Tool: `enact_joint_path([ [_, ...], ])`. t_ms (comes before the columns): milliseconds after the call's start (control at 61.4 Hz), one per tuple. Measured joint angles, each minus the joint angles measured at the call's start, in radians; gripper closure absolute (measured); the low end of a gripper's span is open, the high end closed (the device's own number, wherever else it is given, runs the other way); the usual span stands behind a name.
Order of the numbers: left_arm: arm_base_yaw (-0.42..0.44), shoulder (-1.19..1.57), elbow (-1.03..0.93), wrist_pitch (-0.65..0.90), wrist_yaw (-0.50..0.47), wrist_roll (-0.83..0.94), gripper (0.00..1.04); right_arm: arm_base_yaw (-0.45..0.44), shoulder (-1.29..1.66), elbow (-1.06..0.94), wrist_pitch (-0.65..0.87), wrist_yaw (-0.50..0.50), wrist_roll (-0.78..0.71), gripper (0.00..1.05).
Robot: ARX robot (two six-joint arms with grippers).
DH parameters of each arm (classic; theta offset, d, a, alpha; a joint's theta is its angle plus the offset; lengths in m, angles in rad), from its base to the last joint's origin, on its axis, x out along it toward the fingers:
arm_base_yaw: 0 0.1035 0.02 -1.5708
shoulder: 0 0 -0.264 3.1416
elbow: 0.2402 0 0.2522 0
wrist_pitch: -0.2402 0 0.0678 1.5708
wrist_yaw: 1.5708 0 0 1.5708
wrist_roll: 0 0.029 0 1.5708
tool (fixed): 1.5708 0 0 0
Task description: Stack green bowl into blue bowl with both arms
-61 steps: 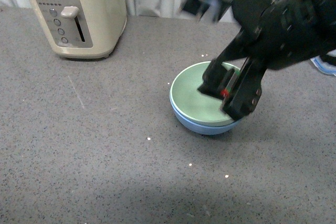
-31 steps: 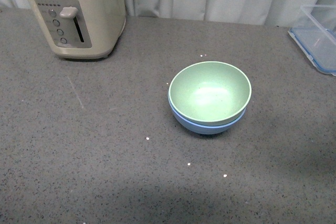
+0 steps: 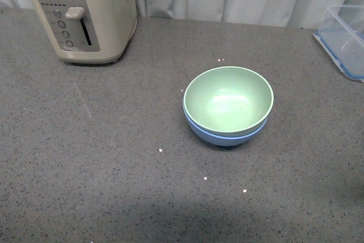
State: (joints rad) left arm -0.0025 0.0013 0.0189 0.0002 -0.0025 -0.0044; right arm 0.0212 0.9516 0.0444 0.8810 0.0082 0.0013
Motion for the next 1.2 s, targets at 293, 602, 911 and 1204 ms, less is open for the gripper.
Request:
enact_joint_path([
  [293,0.0,0.0,0.0,0.0,0.0,0.0,0.06,-0.019,-0.235,-0.034,-0.191,-0.006,-0.002,1.04],
  [602,0.0,0.0,0.0,0.0,0.0,0.0,0.06,-0.019,-0.463,-0.039,-0.397,-0.006,-0.002,1.04],
  [911,0.0,0.0,0.0,0.0,0.0,0.0,0.06,-0.019,-0.614,-0.039,-0.541,-0.006,-0.002,1.04],
  [1204,0.0,0.0,0.0,0.0,0.0,0.0,0.06,-0.019,-0.72,-0.039,-0.645,-0.006,-0.002,1.04],
])
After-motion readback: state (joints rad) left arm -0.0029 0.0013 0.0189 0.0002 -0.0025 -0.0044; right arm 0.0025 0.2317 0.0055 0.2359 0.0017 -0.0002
